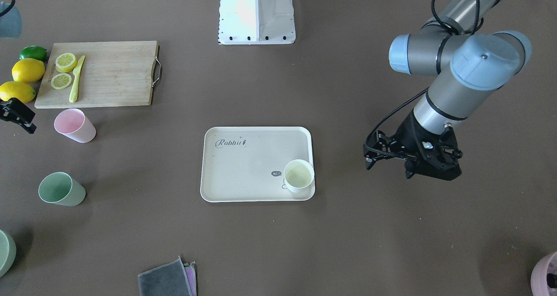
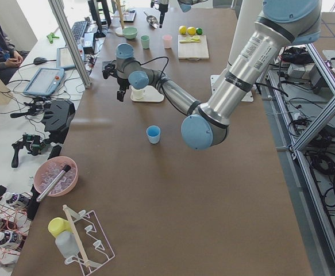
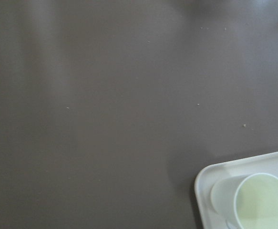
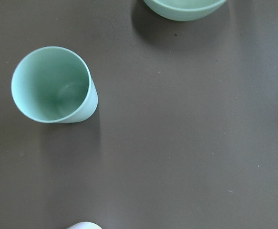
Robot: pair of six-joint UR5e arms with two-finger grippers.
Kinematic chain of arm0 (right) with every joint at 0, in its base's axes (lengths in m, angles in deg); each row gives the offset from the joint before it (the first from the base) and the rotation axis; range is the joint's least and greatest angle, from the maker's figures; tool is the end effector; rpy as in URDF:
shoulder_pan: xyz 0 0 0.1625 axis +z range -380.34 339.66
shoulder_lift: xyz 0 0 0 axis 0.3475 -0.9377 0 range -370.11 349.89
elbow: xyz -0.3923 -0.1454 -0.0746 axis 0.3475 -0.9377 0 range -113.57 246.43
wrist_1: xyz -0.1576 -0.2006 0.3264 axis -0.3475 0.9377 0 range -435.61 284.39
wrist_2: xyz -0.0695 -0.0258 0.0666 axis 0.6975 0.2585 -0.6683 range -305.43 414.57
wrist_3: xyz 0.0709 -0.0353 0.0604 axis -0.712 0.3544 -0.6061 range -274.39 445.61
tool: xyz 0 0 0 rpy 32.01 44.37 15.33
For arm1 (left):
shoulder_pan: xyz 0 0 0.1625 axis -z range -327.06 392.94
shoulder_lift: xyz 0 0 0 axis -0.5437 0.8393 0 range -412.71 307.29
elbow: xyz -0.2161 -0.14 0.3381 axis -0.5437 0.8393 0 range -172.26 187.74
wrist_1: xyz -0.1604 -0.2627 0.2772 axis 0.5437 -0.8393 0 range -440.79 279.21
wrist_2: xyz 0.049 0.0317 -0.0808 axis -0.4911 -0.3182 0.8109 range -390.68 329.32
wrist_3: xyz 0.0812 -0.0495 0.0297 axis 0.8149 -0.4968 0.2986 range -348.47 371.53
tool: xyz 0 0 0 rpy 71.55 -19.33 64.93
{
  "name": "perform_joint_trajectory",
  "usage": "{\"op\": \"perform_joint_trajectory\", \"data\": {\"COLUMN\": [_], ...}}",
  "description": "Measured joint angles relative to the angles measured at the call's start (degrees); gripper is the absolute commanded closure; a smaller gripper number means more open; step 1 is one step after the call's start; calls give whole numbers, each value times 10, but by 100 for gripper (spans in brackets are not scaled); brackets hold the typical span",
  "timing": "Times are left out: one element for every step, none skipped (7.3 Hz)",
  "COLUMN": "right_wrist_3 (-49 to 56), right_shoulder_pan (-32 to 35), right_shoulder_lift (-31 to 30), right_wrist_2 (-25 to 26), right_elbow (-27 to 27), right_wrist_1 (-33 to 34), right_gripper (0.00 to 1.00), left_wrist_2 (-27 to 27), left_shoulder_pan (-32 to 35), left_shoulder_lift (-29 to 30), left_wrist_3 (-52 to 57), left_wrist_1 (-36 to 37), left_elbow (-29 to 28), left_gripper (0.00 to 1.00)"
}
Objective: Place all cups on tray
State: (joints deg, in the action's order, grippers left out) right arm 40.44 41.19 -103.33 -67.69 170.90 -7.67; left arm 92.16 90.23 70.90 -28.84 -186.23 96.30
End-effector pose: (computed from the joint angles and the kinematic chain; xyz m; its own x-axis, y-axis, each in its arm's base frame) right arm -0.1633 -0.4693 0.5260 0.7081 0.0552 0.7039 -0.1473 0.9866 0.0707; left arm 0.3095 -0.6287 0.2904 0.6097 0.2352 -0.7569 0.0401 0.9446 0.3259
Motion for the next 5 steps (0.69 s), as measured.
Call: {"op": "perform_joint_trajectory", "data": {"right_wrist_3": [-2, -3, -5, -15, -35], "right_shoulder_pan": [-20, -38, -55, -72, -88], "right_shoulder_lift": [-3, -6, -8, -9, -8], "right_wrist_2": [3, 5, 12, 28, 44], "right_elbow": [3, 7, 9, 9, 8], "right_wrist_1": [0, 0, 0, -1, -1], "right_gripper": [5, 8, 27, 61, 95], "left_wrist_2": [0, -1, -2, -2, -3], "left_shoulder_pan": [6, 7, 8, 8, 8], "left_shoulder_lift": [-5, -8, -9, -9, -9], "left_wrist_3": [11, 15, 16, 17, 17], "left_wrist_1": [1, 1, 1, 1, 1], "left_elbow": [1, 1, 1, 1, 0], "left_gripper": [2, 2, 2, 2, 2]}}
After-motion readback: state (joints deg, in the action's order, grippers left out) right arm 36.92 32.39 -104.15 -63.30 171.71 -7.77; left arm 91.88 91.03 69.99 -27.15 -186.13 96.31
